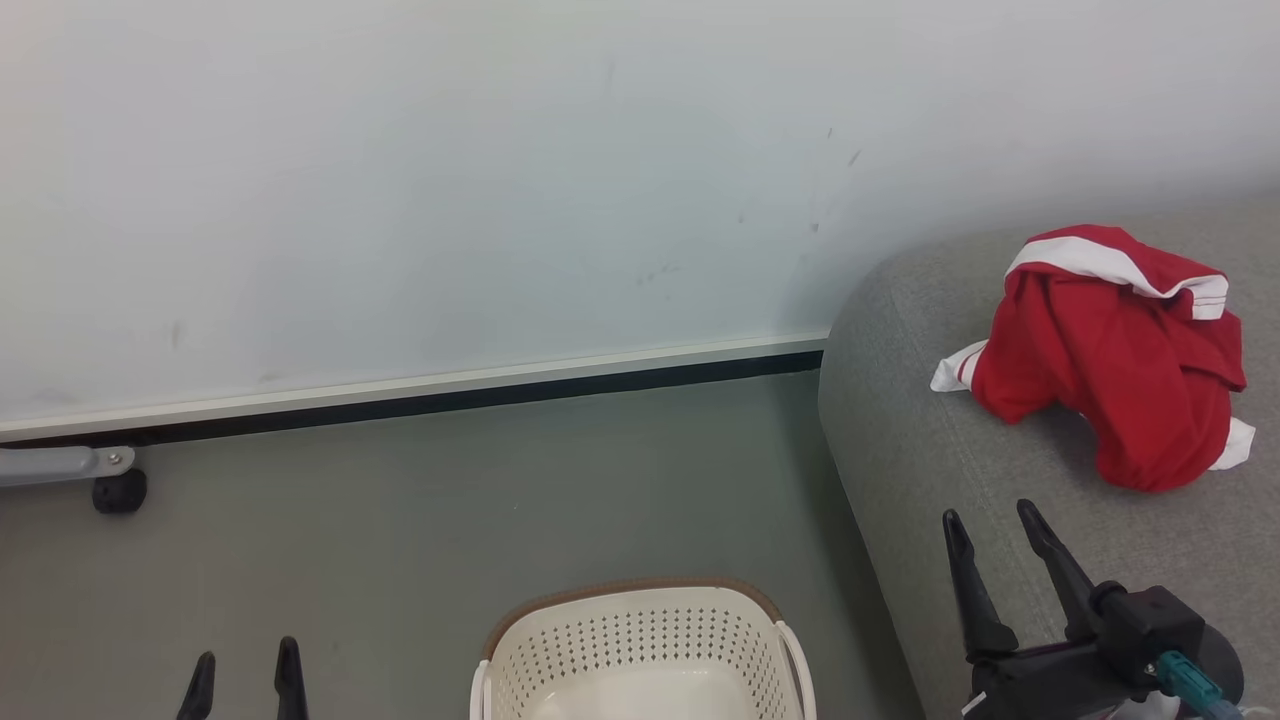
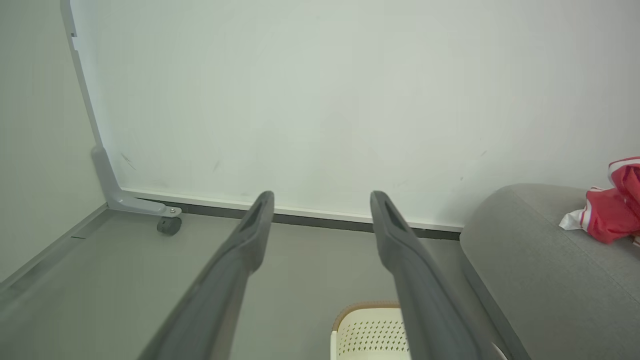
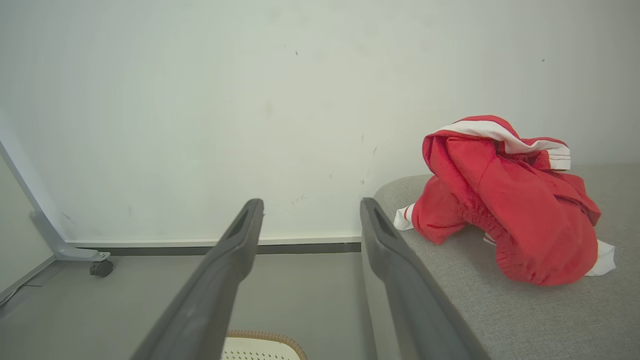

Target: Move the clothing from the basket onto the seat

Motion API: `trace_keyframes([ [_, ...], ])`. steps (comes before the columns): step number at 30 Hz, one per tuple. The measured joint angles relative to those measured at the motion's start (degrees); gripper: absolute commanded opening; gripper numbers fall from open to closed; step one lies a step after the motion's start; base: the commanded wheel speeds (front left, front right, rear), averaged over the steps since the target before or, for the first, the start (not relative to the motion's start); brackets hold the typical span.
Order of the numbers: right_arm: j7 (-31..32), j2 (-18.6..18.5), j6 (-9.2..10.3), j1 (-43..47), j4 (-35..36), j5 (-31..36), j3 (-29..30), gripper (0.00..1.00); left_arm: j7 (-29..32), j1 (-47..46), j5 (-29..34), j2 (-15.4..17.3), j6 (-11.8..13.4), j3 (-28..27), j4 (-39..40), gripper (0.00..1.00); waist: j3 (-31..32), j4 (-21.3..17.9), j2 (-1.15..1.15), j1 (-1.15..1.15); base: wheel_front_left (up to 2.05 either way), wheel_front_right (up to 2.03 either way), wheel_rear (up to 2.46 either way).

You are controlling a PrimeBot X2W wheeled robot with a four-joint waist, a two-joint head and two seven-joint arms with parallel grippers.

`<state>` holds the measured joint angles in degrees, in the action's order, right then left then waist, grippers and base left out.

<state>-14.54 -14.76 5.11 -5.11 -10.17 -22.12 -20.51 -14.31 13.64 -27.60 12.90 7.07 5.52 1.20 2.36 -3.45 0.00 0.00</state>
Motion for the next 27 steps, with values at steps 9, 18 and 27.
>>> trace_keyframes([
  [9,0.0,-0.2,0.43,1.4,0.9,0.1,1.5,0.0,0.0,0.7,0.1,-0.3,0.0,0.3,0.2,0.0,-0.3,0.8,0.0,0.0,0.0,0.0,0.0],
  [18,0.9,1.7,0.15,3.6,-2.0,-0.9,1.6,0.0,0.7,1.0,-1.1,-1.9,-0.5,0.7,-3.0,0.0,-0.4,0.8,0.0,0.0,0.0,0.0,0.0],
  [27,2.6,2.5,-0.71,3.5,-2.4,-6.8,3.8,0.0,2.6,0.4,-5.9,-2.5,-1.3,-0.2,-4.0,0.0,-0.6,1.0,0.0,0.0,0.0,0.0,0.0],
])
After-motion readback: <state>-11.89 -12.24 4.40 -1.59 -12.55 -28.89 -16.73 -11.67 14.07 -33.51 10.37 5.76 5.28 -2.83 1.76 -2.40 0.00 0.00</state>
